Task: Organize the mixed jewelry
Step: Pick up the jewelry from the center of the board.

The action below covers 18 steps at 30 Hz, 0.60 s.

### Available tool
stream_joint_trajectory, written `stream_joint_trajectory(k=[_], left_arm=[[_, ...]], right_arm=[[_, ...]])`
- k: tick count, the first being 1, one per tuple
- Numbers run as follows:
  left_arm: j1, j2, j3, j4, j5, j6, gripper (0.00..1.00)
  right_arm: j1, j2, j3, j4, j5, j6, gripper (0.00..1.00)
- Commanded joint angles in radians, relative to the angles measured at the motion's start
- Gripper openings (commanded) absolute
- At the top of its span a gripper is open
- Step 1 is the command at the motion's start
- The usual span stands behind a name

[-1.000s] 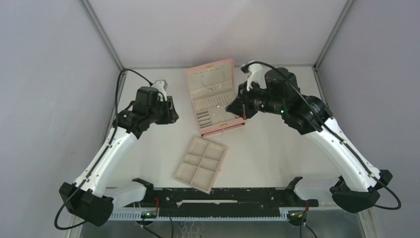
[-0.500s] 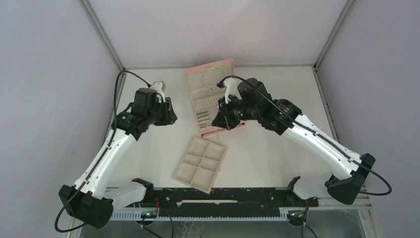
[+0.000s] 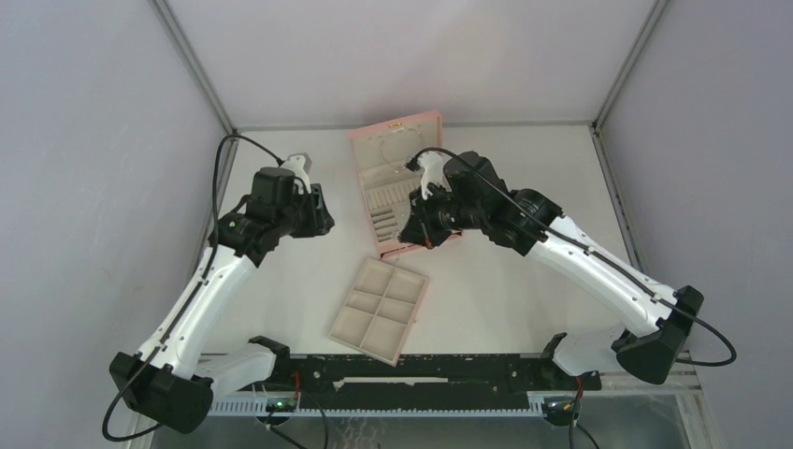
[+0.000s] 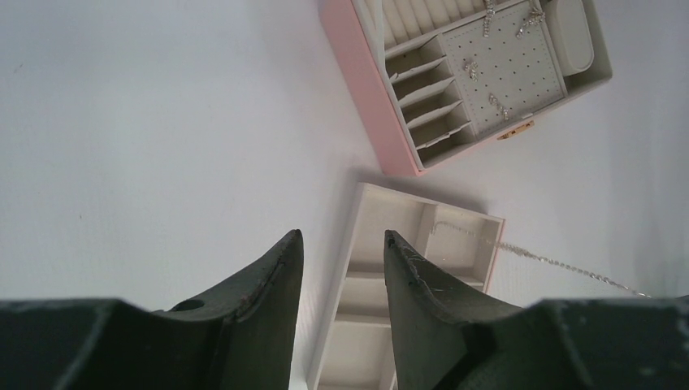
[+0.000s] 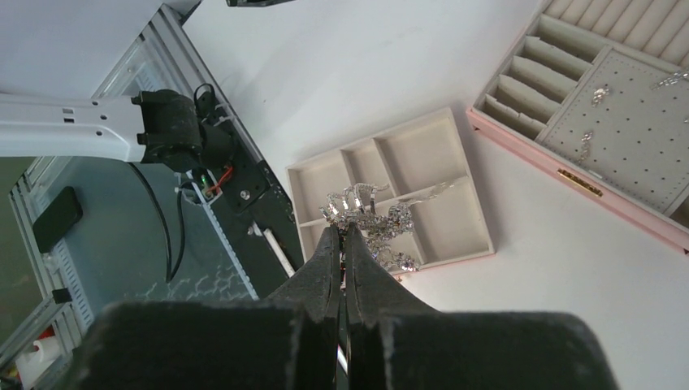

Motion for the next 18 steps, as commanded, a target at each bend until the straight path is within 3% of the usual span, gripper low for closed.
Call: stream_joint_trajectory(k=[1, 18], left_arm=[[0.004, -0.016, -0.006, 0.027, 0.022, -0.007, 0.46], [0.005, -0.013, -0.005, 0.027, 0.025, -0.001, 0.46]], right_arm=[[0.017, 0.024, -0.026, 0.057, -0.017, 0.009, 0.00], [0.022, 0.125, -0.108, 0.083, -0.001, -0.004, 0.00]])
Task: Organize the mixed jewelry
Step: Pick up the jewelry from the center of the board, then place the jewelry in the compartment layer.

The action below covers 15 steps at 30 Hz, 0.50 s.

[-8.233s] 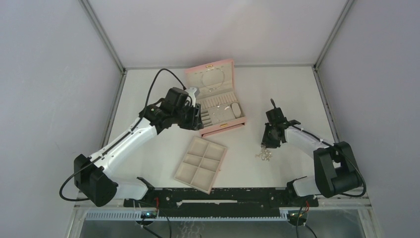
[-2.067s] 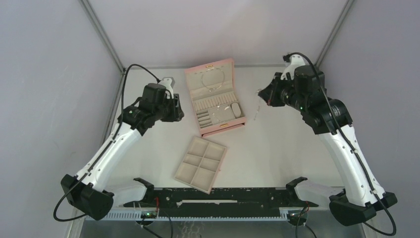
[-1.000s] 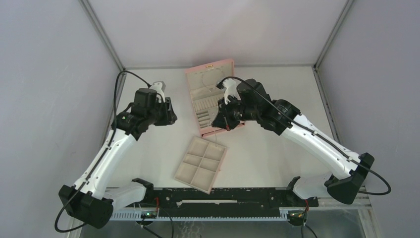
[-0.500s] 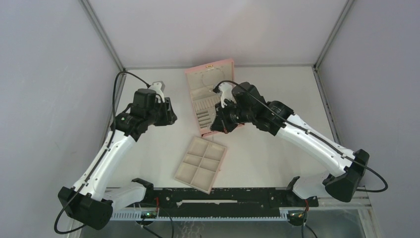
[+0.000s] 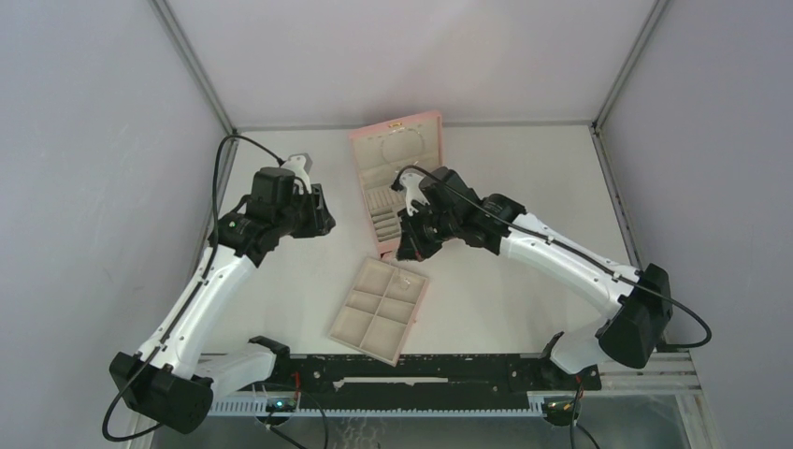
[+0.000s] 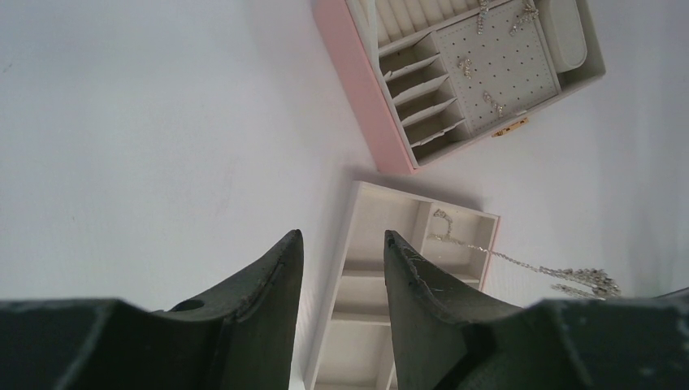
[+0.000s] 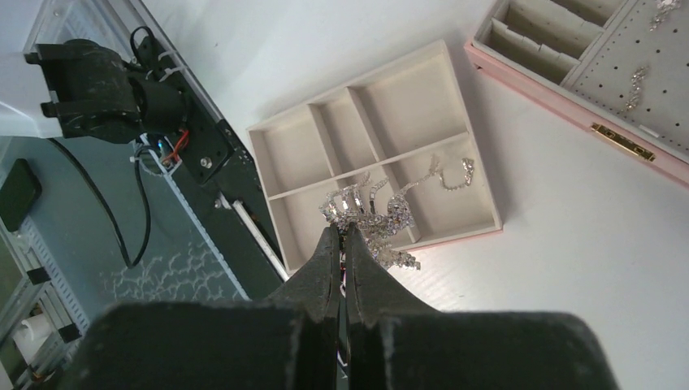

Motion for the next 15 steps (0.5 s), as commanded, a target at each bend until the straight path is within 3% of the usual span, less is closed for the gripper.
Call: stream_joint_trajectory(k=[1, 15], left_arm=[[0.006, -0.011, -0.006, 0.027, 0.011, -0.001, 0.46], [0.004, -0.020, -0.020, 0.022, 0.007, -0.001, 0.46]], right_arm=[[0.012, 0.026, -0.010, 0.063, 0.011, -0.003, 0.00], [0.043, 0.172, -0.080, 0.153, 0.068, -0.011, 0.00]])
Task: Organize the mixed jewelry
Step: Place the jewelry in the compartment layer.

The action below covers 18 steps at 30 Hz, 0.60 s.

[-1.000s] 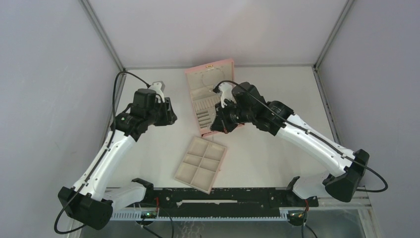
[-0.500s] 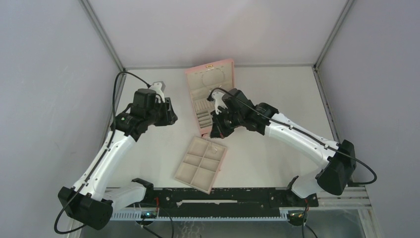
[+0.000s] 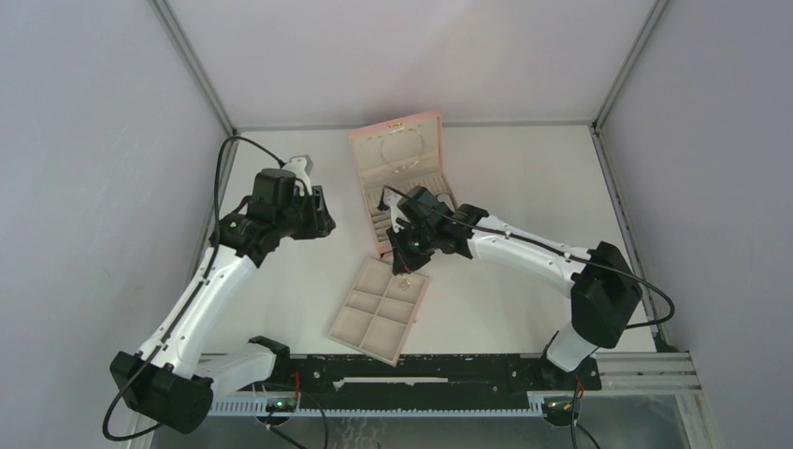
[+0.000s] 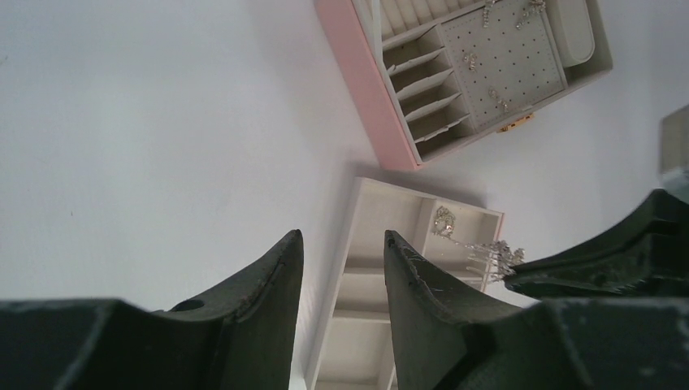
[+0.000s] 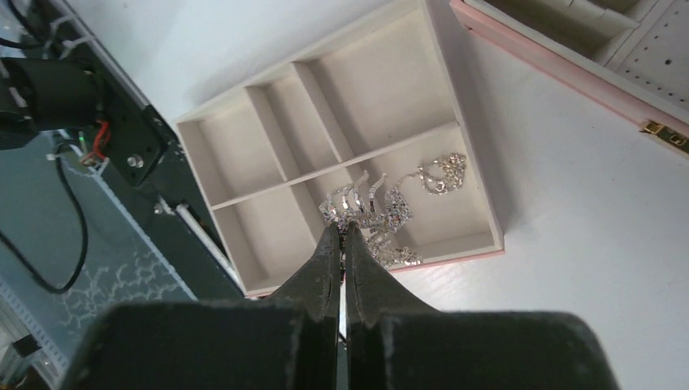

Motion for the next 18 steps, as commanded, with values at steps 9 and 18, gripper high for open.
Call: stream_joint_trajectory(k=[9, 18], left_arm=[[0.005, -0.023, -0.006, 0.013, -0.011, 0.003, 0.46], [0.005, -0.016, -0.010, 0.016, 0.003, -0.003, 0.46]], right_arm=[[0.024, 0.067, -0.046, 0.105, 0.088, -0.014, 0.07], [0.042, 0.067, -0.063, 0.085, 0.162, -0.004, 0.38]])
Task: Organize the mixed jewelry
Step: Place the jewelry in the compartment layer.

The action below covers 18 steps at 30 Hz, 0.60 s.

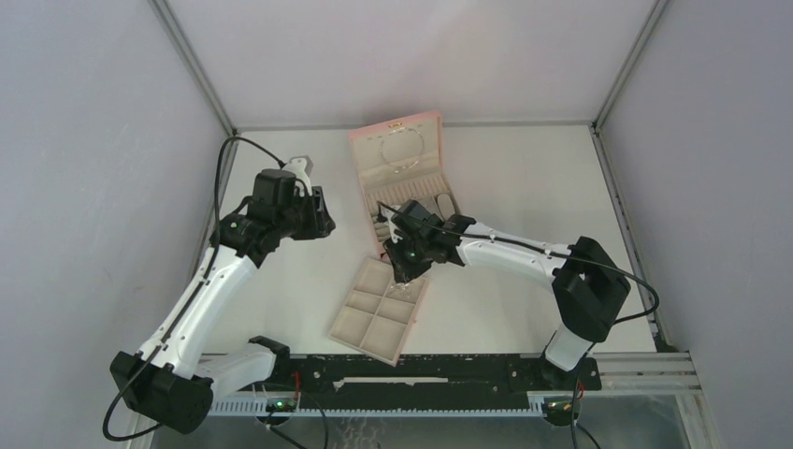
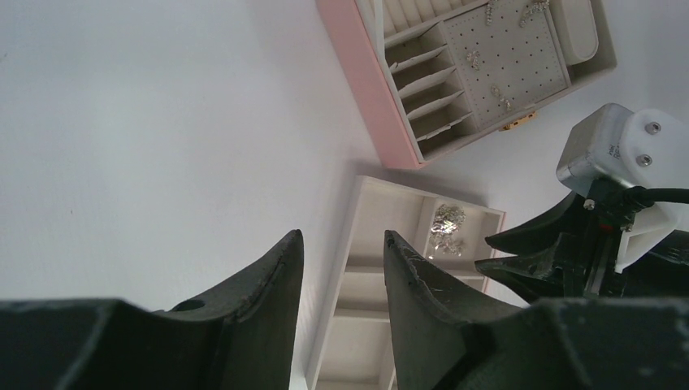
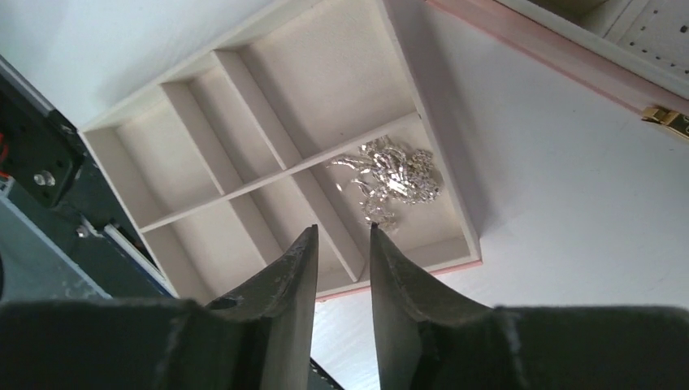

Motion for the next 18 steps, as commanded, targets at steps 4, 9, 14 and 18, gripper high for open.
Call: stream_joint_trajectory(k=[4, 9, 14, 18], left_arm=[[0.004, -0.018, -0.004, 0.018, 0.003, -0.003, 0.47], [0.005, -0.018, -0.008, 0.020, 0.008, -0.006, 0.46], [0.004, -0.017, -0.011, 0.028, 0.017, -0.012, 0.47], [0.005, -0.021, -0.014, 0.028, 0.021, -0.011, 0.47]], right_arm=[[0.014, -0.055, 0.004, -0.012, 0.165, 0.067, 0.42], [0.010, -0.138, 0.003, -0.105, 0.368, 0.356, 0.41], [0.001, -0.179, -0.081, -0.083, 0.307, 0.612, 0.43], [0.008, -0.126, -0.125, -0.075, 0.257, 0.731, 0.43]])
